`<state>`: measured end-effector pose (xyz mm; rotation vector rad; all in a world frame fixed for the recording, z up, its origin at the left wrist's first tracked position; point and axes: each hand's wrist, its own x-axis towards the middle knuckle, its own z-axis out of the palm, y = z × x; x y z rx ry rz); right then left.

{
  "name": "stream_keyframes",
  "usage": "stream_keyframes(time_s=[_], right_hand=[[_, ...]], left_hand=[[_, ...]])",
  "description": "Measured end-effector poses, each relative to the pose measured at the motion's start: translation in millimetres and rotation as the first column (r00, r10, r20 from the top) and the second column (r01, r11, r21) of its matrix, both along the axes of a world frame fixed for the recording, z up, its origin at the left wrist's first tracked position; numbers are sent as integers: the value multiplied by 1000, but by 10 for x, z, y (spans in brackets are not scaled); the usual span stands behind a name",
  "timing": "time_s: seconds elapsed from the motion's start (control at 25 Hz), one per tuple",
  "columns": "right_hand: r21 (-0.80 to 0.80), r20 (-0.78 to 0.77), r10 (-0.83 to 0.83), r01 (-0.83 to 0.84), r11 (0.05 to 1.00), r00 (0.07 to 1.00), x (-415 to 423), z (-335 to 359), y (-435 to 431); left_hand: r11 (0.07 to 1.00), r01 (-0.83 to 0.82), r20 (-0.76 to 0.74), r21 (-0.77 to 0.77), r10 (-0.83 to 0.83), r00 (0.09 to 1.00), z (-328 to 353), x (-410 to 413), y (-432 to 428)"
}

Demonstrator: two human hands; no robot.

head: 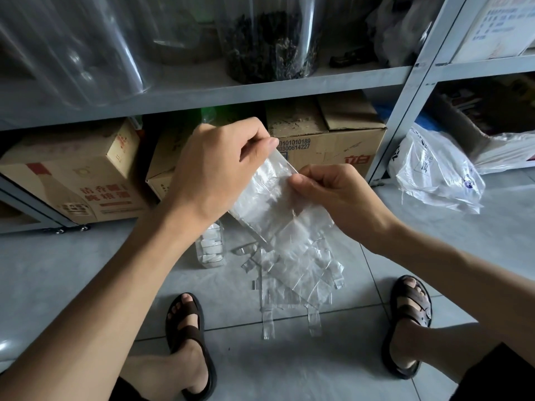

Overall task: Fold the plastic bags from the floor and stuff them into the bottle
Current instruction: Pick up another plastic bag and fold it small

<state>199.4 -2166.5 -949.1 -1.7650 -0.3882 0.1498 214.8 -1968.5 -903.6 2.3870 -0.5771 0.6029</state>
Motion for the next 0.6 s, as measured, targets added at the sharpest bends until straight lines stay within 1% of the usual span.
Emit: stream_keyframes(time_s=[0.12, 0.2, 0.32, 0.4, 0.44, 0.48, 0.6], right_hand=[[-15, -34, 43, -43, 999, 998, -10, -60, -72], [-57, -77, 93, -97, 994, 993, -1, -105, -135], [-223, -117, 141, -165, 961, 983, 11, -177, -214], [-308, -79, 137, -155, 939, 987, 23, -178, -248], [-303, -70, 137, -152, 941, 988, 20, -153, -250], [-258, -78, 149, -165, 952, 986, 16, -124, -242], [-53, -148, 211, -221, 974, 966, -28, -44, -162]], left_hand=[[1000, 27, 7, 7, -27, 1000, 33, 14, 84], [999, 38, 0, 6, -38, 999, 30, 18, 135], [999, 47, -1, 21, -47, 999, 15, 23, 195], [996, 76, -3, 38, -76, 997, 3, 29, 202], [994, 96, -8, 60, -96, 995, -6, 29, 191], [989, 124, -18, 87, -122, 992, -22, 28, 172], [965, 208, -51, 163, -202, 978, -64, 13, 77]])
